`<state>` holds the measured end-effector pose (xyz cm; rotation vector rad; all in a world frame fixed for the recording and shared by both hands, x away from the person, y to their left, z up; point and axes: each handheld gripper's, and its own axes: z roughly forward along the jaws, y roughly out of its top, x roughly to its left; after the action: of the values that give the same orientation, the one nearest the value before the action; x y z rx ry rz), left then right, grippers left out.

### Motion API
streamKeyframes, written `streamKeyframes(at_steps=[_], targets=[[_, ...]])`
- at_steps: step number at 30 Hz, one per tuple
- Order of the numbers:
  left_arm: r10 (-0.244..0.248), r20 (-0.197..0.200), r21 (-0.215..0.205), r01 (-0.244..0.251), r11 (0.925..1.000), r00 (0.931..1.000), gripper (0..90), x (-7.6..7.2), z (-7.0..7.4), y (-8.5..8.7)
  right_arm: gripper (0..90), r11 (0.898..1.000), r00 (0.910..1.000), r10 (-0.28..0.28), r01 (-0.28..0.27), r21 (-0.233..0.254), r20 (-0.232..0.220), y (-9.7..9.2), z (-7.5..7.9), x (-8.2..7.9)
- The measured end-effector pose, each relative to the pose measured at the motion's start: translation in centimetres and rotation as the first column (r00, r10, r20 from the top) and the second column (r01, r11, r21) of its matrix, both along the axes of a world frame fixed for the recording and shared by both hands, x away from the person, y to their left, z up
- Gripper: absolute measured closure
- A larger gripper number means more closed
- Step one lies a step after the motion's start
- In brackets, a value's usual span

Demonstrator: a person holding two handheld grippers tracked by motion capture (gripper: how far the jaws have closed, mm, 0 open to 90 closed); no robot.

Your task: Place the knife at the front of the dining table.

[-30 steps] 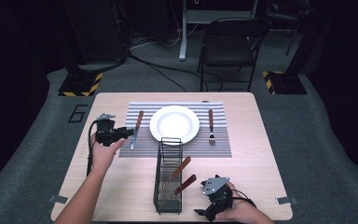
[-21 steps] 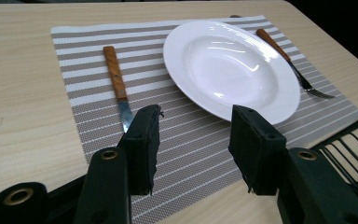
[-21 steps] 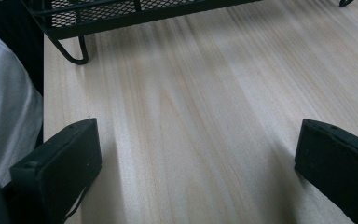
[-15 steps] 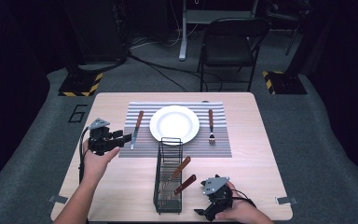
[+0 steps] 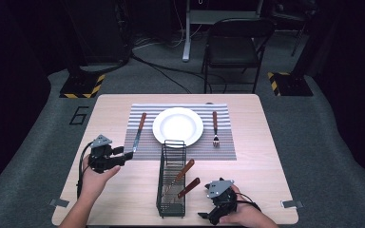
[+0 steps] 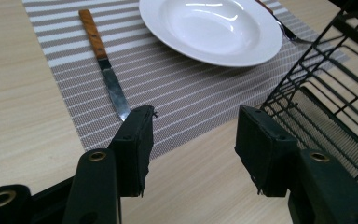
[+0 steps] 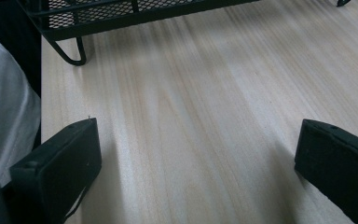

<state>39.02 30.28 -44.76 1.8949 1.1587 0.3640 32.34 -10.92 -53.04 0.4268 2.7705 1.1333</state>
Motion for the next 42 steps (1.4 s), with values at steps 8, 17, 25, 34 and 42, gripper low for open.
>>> streamKeyframes(at_steps=[8,17,25,34,42], targets=[[-0.035,-0.022,0.014,0.036,0.9993,0.9991,44.2,-0.4,-2.1,-0.3,0.0,1.0,1.0,-0.003,0.003,0.002,0.002,0.0,0.0,0.0],[-0.03,-0.026,0.037,0.031,0.9988,0.9992,44.1,0.2,-4.2,-0.4,0.0,1.0,1.0,0.0,0.0,0.005,0.008,0.0,0.0,0.1],[0.001,-0.03,0.065,0.001,0.9979,0.9995,43.6,0.4,-5.4,0.2,0.0,1.0,1.0,0.0,0.0,0.005,0.009,0.0,0.0,0.1],[0.078,-0.022,0.075,-0.076,0.9943,0.9967,42.8,0.2,-5.7,1.5,0.0,1.0,1.0,-0.002,0.002,0.003,0.007,0.0,0.0,0.1],[0.104,-0.037,0.08,-0.101,0.9917,0.9939,41.9,0.4,-5.9,2.1,0.0,1.0,1.0,-0.002,0.002,0.005,0.005,0.0,0.0,0.1]])
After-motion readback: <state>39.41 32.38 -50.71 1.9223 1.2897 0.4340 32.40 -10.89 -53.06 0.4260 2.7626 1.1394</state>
